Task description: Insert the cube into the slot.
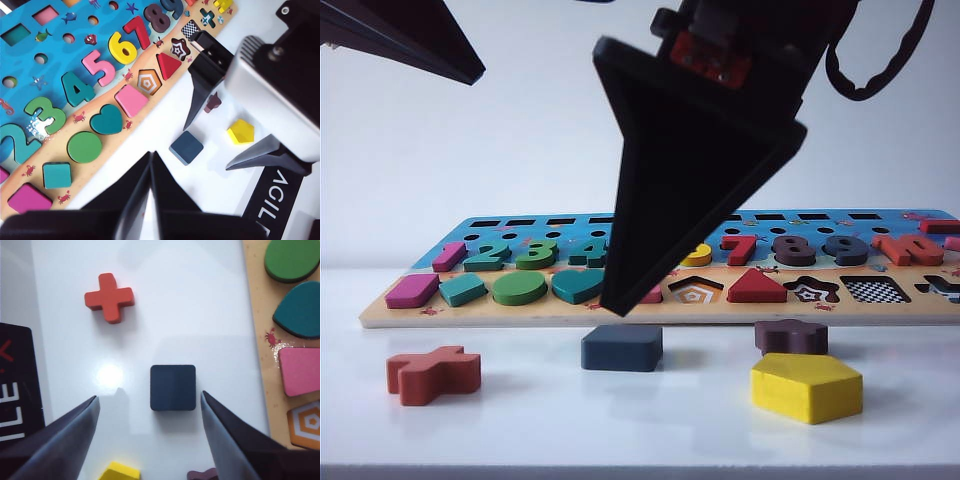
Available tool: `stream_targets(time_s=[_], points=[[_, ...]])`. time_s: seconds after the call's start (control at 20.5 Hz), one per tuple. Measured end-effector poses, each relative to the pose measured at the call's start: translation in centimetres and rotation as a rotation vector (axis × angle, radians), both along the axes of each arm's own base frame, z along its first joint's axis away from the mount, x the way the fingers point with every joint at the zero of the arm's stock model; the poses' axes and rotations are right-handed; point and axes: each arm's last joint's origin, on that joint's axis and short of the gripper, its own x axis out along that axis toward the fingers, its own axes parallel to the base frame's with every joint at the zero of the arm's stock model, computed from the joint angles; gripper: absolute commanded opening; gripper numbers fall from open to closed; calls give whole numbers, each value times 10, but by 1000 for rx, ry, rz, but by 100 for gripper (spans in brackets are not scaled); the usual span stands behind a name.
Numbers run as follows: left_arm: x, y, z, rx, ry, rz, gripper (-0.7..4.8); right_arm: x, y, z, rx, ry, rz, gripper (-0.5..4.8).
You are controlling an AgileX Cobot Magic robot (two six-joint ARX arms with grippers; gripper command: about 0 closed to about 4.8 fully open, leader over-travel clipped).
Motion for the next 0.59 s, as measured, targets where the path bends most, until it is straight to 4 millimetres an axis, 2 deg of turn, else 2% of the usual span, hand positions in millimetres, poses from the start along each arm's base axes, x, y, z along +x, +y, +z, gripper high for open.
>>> stream_targets(time_s=[0.59], points=[[0, 0, 0, 1, 1, 2, 10, 4, 1, 1, 16, -27, -38, 365]])
